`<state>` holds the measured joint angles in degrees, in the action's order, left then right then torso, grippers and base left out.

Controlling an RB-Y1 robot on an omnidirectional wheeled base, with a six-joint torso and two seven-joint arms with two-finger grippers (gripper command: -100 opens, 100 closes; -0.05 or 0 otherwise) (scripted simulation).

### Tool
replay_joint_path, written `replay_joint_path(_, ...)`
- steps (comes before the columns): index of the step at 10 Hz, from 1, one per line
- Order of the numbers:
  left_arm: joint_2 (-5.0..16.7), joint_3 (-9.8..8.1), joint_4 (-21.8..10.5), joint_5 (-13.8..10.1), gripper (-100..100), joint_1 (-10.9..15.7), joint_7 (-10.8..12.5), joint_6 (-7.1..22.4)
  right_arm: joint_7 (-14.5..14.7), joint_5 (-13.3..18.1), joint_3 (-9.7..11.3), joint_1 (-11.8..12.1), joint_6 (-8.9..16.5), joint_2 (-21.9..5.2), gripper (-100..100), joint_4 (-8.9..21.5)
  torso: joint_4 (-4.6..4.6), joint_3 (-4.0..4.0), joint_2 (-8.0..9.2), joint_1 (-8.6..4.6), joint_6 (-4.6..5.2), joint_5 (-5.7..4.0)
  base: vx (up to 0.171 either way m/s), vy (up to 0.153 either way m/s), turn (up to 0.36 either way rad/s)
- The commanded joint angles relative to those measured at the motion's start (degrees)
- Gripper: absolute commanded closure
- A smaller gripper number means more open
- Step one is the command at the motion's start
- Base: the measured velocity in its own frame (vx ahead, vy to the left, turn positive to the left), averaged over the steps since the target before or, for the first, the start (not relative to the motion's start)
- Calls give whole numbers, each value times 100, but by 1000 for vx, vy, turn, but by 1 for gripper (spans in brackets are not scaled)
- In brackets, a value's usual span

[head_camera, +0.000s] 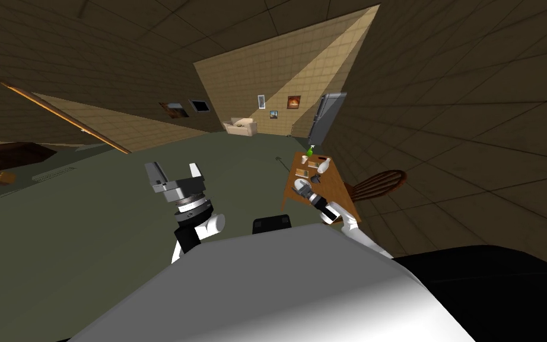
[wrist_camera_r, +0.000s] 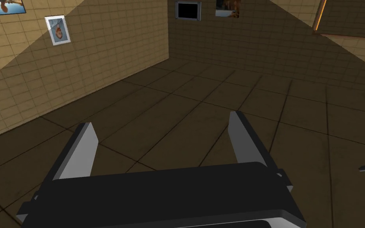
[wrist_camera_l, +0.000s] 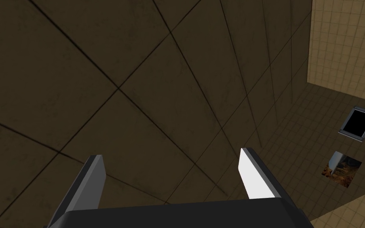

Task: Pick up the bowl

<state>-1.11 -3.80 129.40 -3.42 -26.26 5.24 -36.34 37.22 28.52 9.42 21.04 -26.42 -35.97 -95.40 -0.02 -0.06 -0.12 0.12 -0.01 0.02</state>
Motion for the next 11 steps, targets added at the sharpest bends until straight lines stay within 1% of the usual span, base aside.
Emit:
replay_joint_path(1,0,0,0,0,0,0,0,0,235,164,36,13,-25,-118,-100,138,0,0,0,0,0,0,24,28,26)
replay_joint_path(2,0,0,0,0,0,0,0,0,442,388,123,-51,-58,-310,-100,380,0,1,2,-2,4,0,22,28,52)
replay_joint_path(3,0,0,0,0,0,0,0,0,633,560,211,-113,-89,-462,-100,548,0,1,2,-3,2,0,34,38,103)
replay_joint_path(4,0,0,0,0,0,0,0,0,717,610,211,-113,-89,-502,-100,625,0,-1,-3,-1,0,1,32,24,37)
replay_joint_path(6,0,0,0,0,0,0,0,0,1083,988,393,-231,-151,-860,-100,1110,-1,-2,-3,-5,1,-1,37,27,88)
replay_joint_path(7,0,0,0,0,0,0,0,0,1184,1048,393,-231,-151,-886,-100,1110,-1,-3,-6,-3,1,0,36,12,27)
replay_joint_path(8,0,-1,0,0,0,-1,0,0,1359,1261,484,-286,-180,-1077,-100,1350,-1,-2,-2,-7,5,-1,38,13,38)
replay_joint_path(9,0,0,0,0,0,0,0,0,1410,1261,484,-286,-180,-1077,-100,1350,-1,-2,-4,-8,2,-1,29,13,37)
replay_joint_path(10,0,-1,0,0,0,0,0,0,1609,1470,576,-339,-208,-1267,-100,1585,0,-1,-1,-8,3,-1,27,15,62)
replay_joint_path(11,0,0,0,0,0,0,0,0,1760,1646,668,-388,-234,-1454,-100,1728,0,0,1,-7,3,-1,39,21,94)
